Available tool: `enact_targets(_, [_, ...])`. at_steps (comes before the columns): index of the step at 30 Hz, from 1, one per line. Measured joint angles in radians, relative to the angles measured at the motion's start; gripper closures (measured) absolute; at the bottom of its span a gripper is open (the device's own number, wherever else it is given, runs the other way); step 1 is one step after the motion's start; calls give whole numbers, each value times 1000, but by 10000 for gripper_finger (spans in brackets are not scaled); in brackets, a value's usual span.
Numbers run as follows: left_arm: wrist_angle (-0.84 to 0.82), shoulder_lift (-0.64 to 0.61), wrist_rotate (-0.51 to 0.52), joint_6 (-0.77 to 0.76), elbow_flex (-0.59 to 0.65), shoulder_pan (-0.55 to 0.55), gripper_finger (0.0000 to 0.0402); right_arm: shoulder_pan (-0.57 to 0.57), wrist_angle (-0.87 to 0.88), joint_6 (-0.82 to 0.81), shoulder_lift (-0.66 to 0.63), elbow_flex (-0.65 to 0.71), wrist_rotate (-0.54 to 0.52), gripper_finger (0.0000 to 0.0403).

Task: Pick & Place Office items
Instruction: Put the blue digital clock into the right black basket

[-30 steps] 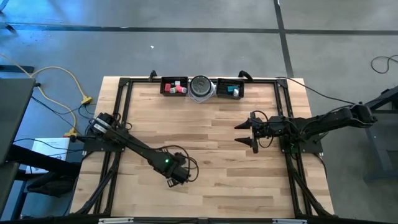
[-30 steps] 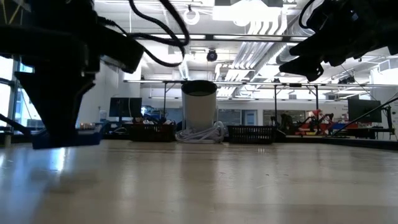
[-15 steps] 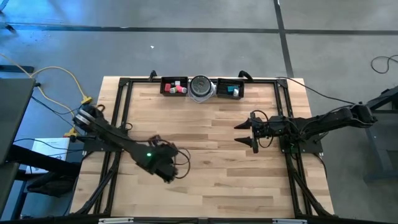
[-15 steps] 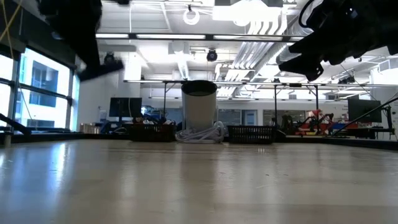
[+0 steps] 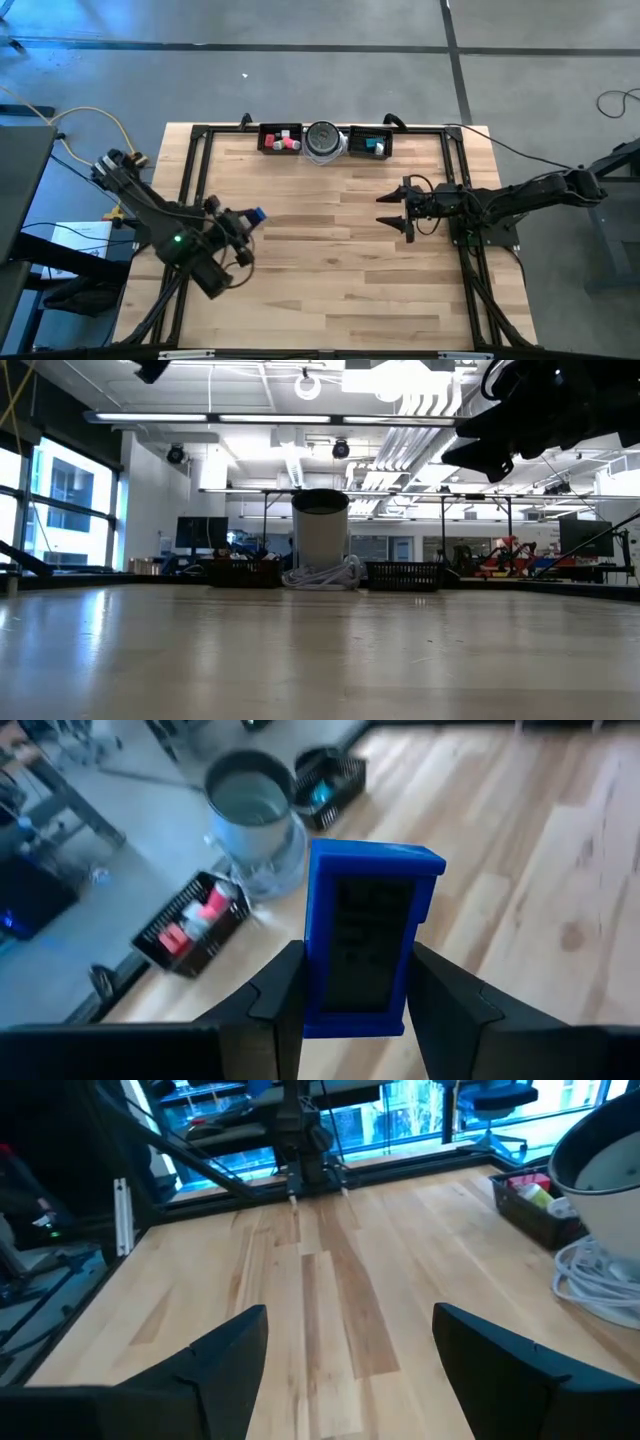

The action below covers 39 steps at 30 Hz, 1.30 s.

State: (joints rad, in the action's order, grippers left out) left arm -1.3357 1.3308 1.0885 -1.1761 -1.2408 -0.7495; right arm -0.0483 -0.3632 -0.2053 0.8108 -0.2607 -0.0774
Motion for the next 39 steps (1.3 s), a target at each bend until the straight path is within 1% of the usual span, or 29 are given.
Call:
enact_targets(6, [9, -144, 71, -29, 132, -39, 271, 24, 0, 19, 0, 0, 1, 131])
enact_targets(9, [53, -226, 100, -29, 204, -66, 271, 33, 0, 19, 0, 0, 1, 131])
enact_targets(11, [125, -282, 100, 24, 249, -86, 271, 37, 0, 25, 0, 0, 3, 131])
enact_targets(14, [295, -361, 69, 204, 297, -109, 271, 39, 0, 26, 0, 0, 2, 131])
enact_targets(16, [432, -409, 17, 359, 321, -116, 271, 38, 0, 26, 0, 0, 3, 131])
enact_targets(20, [696, -493, -145, 658, 375, -95, 271, 38, -8, 24, 0, 0, 6, 131])
enact_targets(23, [834, -546, -261, 805, 431, -51, 271, 38, -16, 22, 0, 0, 14, 131])
enact_targets(28, [949, -608, -408, 896, 533, 53, 271, 38, -16, 9, 0, 0, 28, 131])
enact_targets(34, [1197, -680, -659, 1041, 685, 201, 271, 38, -23, 7, 0, 0, 28, 131])
enact_targets(39, [1274, -749, -789, 1052, 770, 329, 271, 37, -62, -8, 0, 0, 50, 131])
